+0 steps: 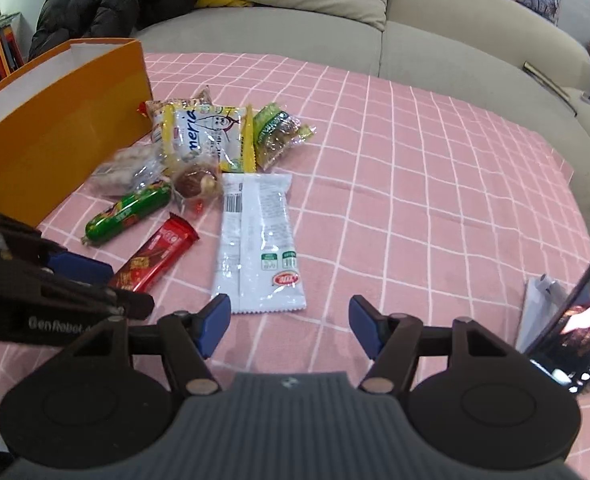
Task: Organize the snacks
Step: 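Grasp the red chocolate bar with the left tool while the right tool grasps the white wrapped bar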
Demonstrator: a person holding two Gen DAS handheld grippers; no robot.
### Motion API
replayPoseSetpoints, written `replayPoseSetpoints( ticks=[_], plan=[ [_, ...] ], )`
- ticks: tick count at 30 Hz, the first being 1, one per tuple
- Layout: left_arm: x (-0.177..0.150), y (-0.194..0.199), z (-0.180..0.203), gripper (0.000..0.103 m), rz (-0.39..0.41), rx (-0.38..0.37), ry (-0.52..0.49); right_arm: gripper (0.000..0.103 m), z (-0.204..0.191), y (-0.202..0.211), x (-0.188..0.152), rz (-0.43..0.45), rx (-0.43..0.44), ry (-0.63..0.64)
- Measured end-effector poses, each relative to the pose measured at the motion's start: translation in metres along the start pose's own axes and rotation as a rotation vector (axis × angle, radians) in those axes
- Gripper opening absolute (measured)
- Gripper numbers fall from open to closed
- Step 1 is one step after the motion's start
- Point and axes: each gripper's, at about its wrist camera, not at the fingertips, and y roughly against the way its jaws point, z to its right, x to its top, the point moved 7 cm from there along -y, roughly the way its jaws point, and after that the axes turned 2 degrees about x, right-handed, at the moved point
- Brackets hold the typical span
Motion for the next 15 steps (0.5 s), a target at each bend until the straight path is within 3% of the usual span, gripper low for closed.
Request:
replayPoseSetpoints(
  ticks=[3, 5, 7, 11, 15],
  plan=[
    [0.004, -0.003, 0.004, 0.049, 0.025, 0.023, -0.031, 0.067, 0.002, -0.010, 0.004, -0.005, 0.002, 0.006],
    [0.005, -0.004, 0.007, 0.034, 0.035, 0.047, -0.074, 0.068, 0.004, -0.015, 0.007, -0.006, 0.002, 0.012],
    [0.005, -0.004, 0.006, 0.026, 0.044, 0.061, -0.094, 0.068, 0.005, -0.018, 0.011, -0.004, 0.009, 0.008],
    [0.011, 0.000, -0.013, 0.026, 0.041, 0.063, 0.003, 0.068, 0.001, -0.027, 0.020, -0.004, 0.041, 0.011],
    [0.015, 0.004, -0.024, 0.026, 0.036, 0.045, 0.008, 0.071, -0.012, -0.040, 0.029, -0.009, 0.059, 0.047]
  ],
)
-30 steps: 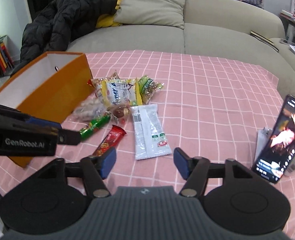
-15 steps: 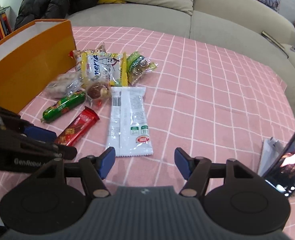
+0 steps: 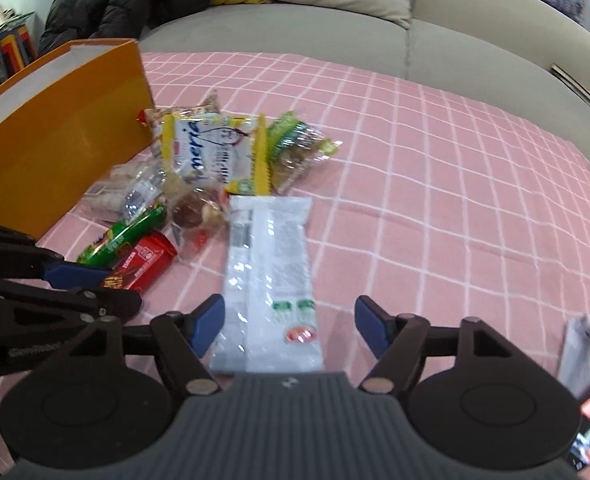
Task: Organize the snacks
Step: 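Grasp the red chocolate bar with the left tool while the right tool grasps the white wrapped bar, then lift both bars over the orange box and open both tools to drop them inside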
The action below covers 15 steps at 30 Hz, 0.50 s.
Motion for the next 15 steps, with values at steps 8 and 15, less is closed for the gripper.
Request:
replayPoseSetpoints(
  ticks=[8, 15],
  plan=[
    [0.001, -0.001, -0.004, 0.026, -0.006, -0.021, 0.026, 0.072, -0.011, -0.028, 0.012, -0.026, -0.006, 0.024],
    [-0.001, -0.004, -0.004, 0.026, -0.022, -0.016, 0.024, 0.069, -0.009, -0.031, 0.010, -0.023, 0.002, -0.002]
  ],
)
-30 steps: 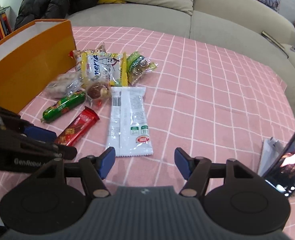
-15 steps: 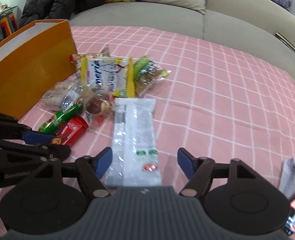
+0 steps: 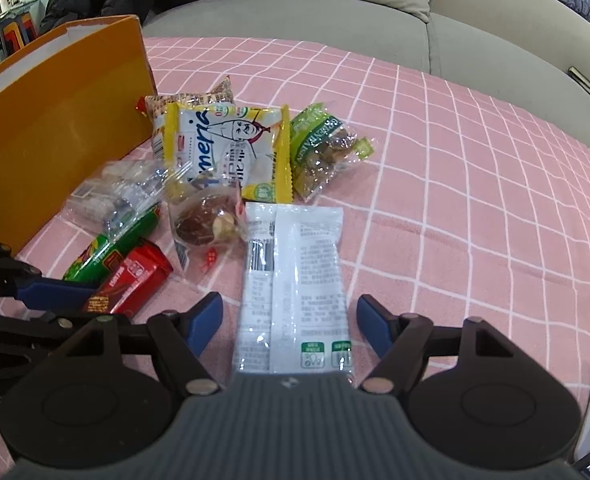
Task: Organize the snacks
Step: 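Lift both bars over the orange box and open both tools to drop them inside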
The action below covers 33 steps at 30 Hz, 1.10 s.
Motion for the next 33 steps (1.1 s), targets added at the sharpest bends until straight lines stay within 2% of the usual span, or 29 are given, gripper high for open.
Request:
replayPoseSetpoints(
  ticks=[2, 5, 8, 12, 14, 18, 26, 33],
  plan=[
    [0.000, 0.000, 0.000, 0.027, -0.005, 0.006, 0.000, 0.057, -0.001, 0.002, 0.000, 0.000, -0.004, -0.004],
    [0.001, -0.003, 0.003, 0.027, -0.015, 0.016, -0.007, 0.049, -0.003, 0.005, -0.002, -0.004, -0.017, -0.007],
    [0.002, -0.004, 0.004, 0.032, -0.031, 0.028, -0.010, 0.047, -0.004, 0.007, -0.004, -0.009, -0.034, -0.021],
    [0.003, -0.008, 0.010, 0.032, -0.044, 0.055, -0.066, 0.046, -0.006, 0.007, -0.003, -0.023, -0.040, -0.017],
    [0.004, -0.009, 0.013, 0.027, -0.046, 0.062, -0.073, 0.046, -0.004, 0.006, 0.000, -0.048, -0.036, -0.023],
    [0.002, -0.007, 0.011, 0.026, -0.061, 0.044, -0.030, 0.044, -0.003, 0.013, -0.002, -0.071, -0.051, -0.034],
    [-0.005, 0.037, 0.023, 0.026, 0.016, 0.024, -0.030, 0.044, -0.004, 0.052, -0.043, -0.072, -0.032, -0.132],
    [0.002, 0.084, 0.023, 0.025, 0.095, 0.025, -0.039, 0.044, -0.014, 0.101, -0.055, -0.005, -0.033, -0.183]
  ],
)
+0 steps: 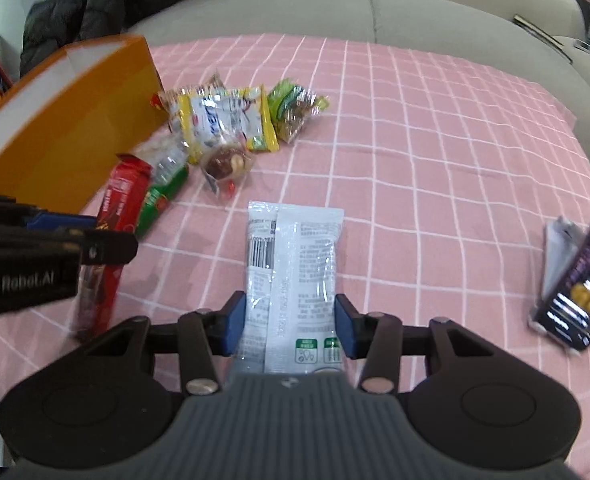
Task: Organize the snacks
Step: 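Lift both bars over the orange box and open both tools to drop them inside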
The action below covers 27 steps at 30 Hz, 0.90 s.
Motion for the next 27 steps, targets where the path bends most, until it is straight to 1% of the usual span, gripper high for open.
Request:
replayPoseSetpoints(
  ticks=[4, 7, 12, 15, 18, 20, 24, 27],
  plan=[
    [0.011, 0.035, -0.008, 0.025, 0.052, -0.004, -0.025, 0.044, -0.016, 0.027, 0.010, 0.067, 0.021, 0.009],
    [0.019, 0.061, -0.025, 0.025, 0.080, 0.005, -0.040, 0.044, -0.036, 0.046, 0.021, 0.114, 0.057, 0.039],
    [0.038, 0.100, -0.075, 0.025, 0.113, 0.022, -0.022, 0.044, -0.077, 0.068, 0.055, 0.161, 0.142, 0.090],
    [0.050, 0.117, -0.111, 0.025, 0.115, 0.030, -0.001, 0.044, -0.104, 0.076, 0.076, 0.167, 0.204, 0.114],
    [0.062, 0.129, -0.142, 0.025, 0.120, 0.048, -0.008, 0.044, -0.134, 0.079, 0.100, 0.163, 0.262, 0.138],
    [0.067, 0.132, -0.161, 0.025, 0.107, 0.060, -0.007, 0.044, -0.157, 0.078, 0.112, 0.148, 0.302, 0.150],
    [0.068, 0.127, -0.193, 0.025, 0.060, 0.051, 0.018, 0.044, -0.203, 0.065, 0.135, 0.096, 0.373, 0.204],
    [0.062, 0.110, -0.215, 0.025, -0.005, 0.048, 0.030, 0.044, -0.231, 0.047, 0.146, 0.033, 0.385, 0.247]
  ],
)
